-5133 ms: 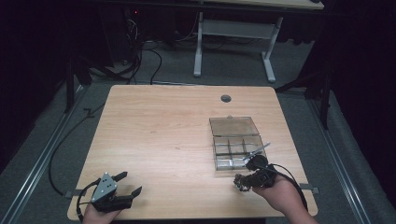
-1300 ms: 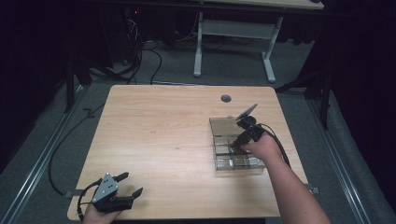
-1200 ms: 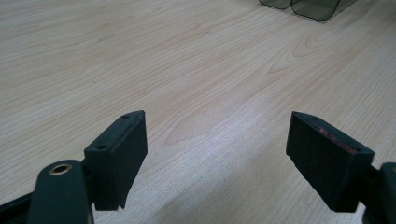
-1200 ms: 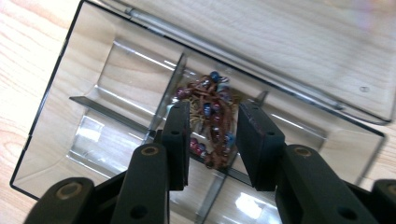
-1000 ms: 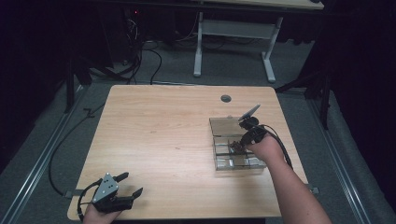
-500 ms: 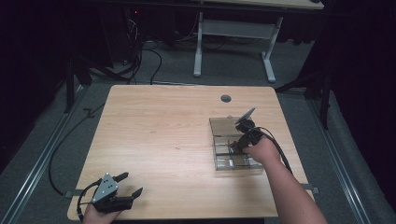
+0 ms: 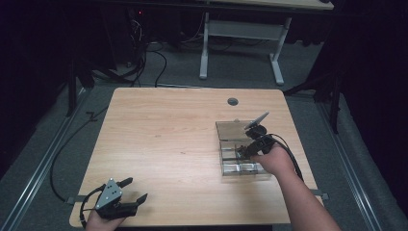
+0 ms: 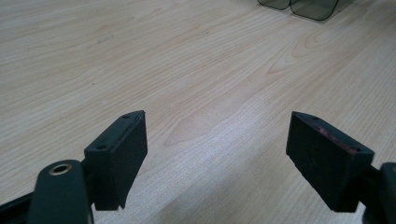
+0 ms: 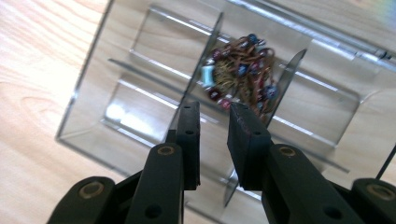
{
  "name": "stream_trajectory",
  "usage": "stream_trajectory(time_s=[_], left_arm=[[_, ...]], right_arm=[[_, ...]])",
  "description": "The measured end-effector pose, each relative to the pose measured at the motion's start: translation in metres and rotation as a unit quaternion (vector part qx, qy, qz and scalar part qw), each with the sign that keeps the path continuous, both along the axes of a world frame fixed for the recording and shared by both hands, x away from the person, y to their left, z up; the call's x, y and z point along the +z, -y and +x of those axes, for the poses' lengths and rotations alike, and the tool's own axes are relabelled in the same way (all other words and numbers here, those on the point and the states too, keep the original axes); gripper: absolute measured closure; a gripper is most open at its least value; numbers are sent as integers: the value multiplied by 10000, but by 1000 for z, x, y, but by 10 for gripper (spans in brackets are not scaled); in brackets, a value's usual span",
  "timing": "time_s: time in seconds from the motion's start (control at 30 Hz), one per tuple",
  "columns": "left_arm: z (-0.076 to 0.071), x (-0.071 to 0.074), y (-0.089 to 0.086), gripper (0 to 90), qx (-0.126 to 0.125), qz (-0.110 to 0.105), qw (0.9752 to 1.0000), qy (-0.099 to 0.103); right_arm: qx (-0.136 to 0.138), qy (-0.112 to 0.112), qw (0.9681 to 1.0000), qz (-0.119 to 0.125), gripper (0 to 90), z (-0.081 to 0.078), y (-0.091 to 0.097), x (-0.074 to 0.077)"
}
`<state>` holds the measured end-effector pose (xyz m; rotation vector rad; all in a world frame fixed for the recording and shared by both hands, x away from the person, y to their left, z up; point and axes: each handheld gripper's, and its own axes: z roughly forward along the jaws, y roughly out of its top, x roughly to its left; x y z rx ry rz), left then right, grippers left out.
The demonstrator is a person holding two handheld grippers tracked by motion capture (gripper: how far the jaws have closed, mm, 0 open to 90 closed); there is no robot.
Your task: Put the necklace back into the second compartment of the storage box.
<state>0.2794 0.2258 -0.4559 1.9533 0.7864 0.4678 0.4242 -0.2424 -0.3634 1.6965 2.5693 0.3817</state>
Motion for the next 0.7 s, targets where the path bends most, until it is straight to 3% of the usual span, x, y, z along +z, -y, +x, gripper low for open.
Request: stream_trajectory(time_s=[0.37, 0.7], left_arm=[[0, 0, 1, 212, -3, 29, 10000, 13], [-1, 1, 0, 214, 31, 7, 10000, 68]], right_arm=[[73, 13, 9999, 150, 768, -35, 0, 6], [110, 17, 9996, 256, 753, -61, 0, -2]])
